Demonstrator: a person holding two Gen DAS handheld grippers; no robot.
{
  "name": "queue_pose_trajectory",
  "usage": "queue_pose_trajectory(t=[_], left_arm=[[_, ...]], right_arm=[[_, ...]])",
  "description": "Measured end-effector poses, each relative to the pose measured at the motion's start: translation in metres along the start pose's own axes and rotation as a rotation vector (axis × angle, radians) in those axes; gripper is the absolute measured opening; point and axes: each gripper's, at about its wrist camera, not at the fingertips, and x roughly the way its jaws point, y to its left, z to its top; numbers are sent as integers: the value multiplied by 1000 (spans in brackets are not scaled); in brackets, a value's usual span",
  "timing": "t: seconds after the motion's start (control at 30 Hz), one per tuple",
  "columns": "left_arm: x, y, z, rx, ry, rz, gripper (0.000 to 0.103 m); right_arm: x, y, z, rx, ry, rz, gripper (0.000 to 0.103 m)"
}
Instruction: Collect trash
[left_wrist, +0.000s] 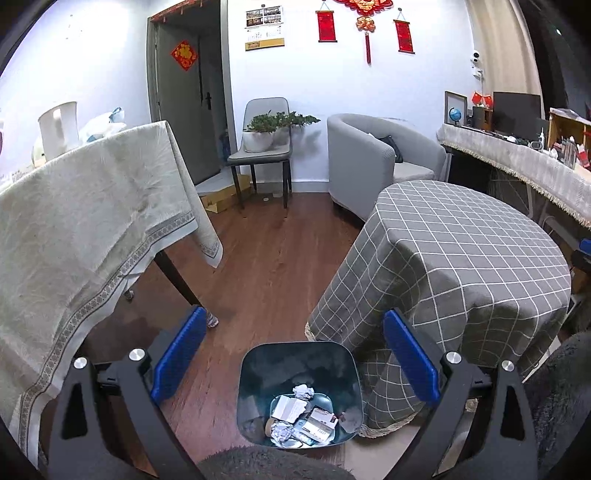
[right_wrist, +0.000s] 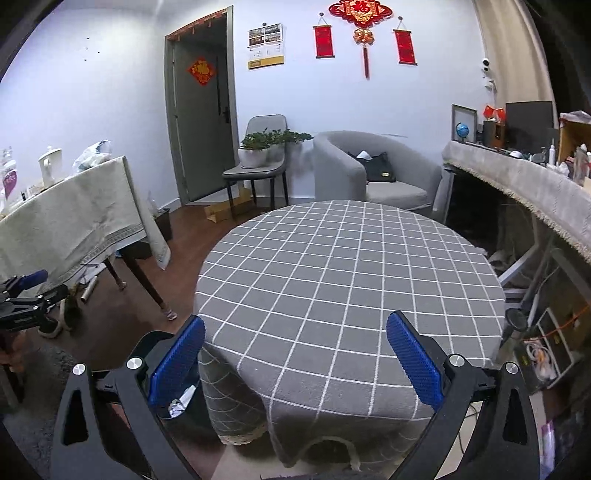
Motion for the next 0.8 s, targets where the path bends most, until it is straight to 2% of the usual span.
queue_pose_trajectory(t=[0.8], left_arm=[[3,1,-2,-16,15,6,99]], right_arm=[[-1,9,2,-16,2,10,100]])
